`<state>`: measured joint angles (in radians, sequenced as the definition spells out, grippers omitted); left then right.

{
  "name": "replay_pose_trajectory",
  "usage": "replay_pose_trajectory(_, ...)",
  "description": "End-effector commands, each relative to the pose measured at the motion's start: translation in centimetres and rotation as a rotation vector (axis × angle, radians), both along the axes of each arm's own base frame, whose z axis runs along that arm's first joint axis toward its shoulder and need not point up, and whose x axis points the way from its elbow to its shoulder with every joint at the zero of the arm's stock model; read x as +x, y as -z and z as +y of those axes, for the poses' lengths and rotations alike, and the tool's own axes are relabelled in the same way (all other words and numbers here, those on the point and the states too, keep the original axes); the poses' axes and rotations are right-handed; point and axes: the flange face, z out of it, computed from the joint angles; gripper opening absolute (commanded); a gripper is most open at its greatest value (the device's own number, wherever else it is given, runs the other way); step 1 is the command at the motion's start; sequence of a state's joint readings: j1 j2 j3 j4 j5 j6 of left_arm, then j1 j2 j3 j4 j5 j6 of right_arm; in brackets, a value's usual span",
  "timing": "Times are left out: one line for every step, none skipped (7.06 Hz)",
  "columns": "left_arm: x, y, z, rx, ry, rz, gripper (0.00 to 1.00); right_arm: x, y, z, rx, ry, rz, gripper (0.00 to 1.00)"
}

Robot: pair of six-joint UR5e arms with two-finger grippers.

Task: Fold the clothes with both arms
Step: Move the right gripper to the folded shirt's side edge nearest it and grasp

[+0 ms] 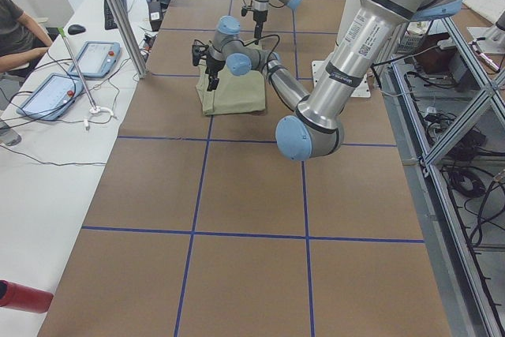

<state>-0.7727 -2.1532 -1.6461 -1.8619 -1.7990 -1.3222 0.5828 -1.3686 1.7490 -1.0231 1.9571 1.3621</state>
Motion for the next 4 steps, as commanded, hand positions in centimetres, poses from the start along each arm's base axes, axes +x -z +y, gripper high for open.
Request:
replay_pose_trajectory(-0.04, -0.18, -0.01, 0.000, 0.001, -0.003, 1.00, -0.31, 0.63, 0.06, 0.003, 0.007, -0.011, 0.38)
replay_pose_trajectory(0.04, -0.18, 0.05, -0.001, 0.000, -0.002, 1.00, -0.31, 0.63, 0.06, 0.003, 0.007, -0.011, 0.13)
replay_pose_trajectory(0.04, -0.18, 0.05, 0.000, -0.001, -0.003, 1.00, -0.19, 0.62, 0.03, 0.003, 0.005, -0.011, 0.00)
replay_pose_trajectory(0.04, -0.16, 0.05, 0.001, -0.001, -0.002, 1.00, 0.17, 0.50, 0.09, 0.003, 0.006, -0.011, 0.00)
